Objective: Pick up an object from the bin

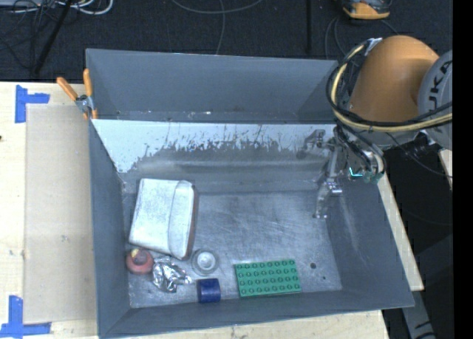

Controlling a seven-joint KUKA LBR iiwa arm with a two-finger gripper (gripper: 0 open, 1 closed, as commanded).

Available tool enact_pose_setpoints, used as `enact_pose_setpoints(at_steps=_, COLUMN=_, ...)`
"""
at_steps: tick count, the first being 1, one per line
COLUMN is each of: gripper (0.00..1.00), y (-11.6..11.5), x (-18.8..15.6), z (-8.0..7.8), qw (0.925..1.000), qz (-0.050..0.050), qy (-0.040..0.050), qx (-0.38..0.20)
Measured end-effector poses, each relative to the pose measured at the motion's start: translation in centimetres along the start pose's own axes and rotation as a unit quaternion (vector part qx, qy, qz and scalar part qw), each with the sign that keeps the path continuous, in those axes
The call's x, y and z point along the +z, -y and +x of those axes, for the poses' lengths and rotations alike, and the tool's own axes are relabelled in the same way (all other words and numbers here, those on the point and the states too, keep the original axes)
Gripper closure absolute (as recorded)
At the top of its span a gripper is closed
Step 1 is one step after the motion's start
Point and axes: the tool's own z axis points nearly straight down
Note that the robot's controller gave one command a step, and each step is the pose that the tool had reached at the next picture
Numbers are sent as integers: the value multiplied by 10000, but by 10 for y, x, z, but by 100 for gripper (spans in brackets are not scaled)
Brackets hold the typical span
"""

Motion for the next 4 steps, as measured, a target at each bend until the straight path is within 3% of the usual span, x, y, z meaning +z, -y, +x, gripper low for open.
enact_pose_setpoints(at_steps=1, gripper=0, y=-19, x=58, z=86, qw=9925, qz=0, qy=7, qx=-1223)
enact_pose_setpoints(at_steps=2, gripper=0, y=-57, x=116, z=120, qw=9756, qz=38, qy=144, qx=-2192)
enact_pose_setpoints(at_steps=3, gripper=100, y=-59, x=114, z=120, qw=9752, qz=26, qy=143, qx=-2209)
enact_pose_setpoints(at_steps=4, gripper=100, y=-47, x=-13, z=114, qw=9651, qz=24, qy=72, qx=-2618)
